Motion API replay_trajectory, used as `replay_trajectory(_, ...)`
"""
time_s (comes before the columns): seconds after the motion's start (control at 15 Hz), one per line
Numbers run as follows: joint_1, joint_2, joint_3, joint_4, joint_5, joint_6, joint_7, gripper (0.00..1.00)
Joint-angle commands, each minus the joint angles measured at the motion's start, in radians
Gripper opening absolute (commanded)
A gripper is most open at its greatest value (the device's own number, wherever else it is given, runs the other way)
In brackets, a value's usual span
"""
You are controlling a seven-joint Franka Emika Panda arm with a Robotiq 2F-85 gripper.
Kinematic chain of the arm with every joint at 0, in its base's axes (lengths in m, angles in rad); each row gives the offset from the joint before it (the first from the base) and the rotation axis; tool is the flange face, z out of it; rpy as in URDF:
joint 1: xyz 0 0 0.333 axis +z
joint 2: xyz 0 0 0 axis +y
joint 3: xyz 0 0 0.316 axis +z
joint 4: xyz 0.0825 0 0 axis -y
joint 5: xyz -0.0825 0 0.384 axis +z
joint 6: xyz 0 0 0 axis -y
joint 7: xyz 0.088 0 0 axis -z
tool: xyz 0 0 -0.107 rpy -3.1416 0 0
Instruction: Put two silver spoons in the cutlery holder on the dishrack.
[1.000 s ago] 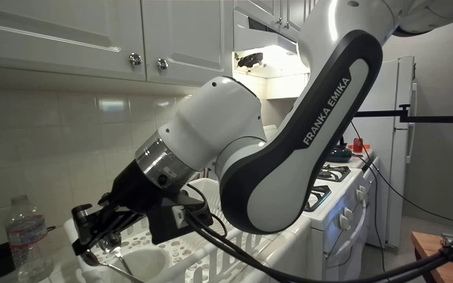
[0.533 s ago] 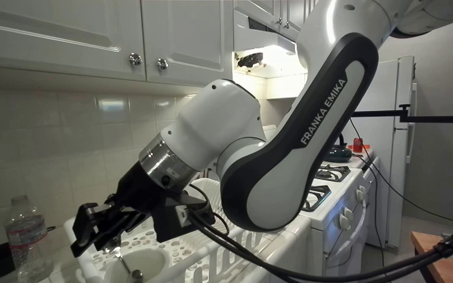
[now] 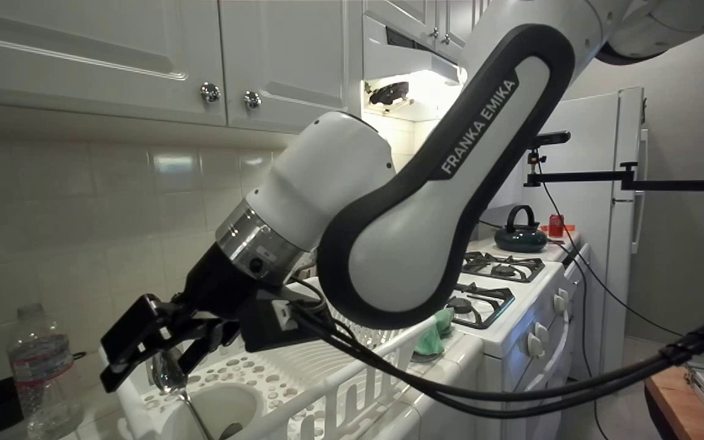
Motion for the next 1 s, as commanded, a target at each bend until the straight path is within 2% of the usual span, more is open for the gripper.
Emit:
replay_trajectory(0.0,-0.079,-0.033,0.113,0.010,0.119,-0.107,-0.121,1.00)
replay_trajectory(0.13,-0.083,-0.059,0.116,0.010,0.163,-0.164,-0.145,1.00)
replay_trajectory(0.33,-0.059,-0.107,0.074,0.000,0.197,-0.235,-0.147,1.00)
replay_trajectory(0.6,-0.038,-0.167,0.024,-0.019,0.188,-0.318,-0.138,1.00)
replay_trajectory(0.93,-0.035,-0.233,0.010,-0.047,0.178,-0.388,-0.149,1.00)
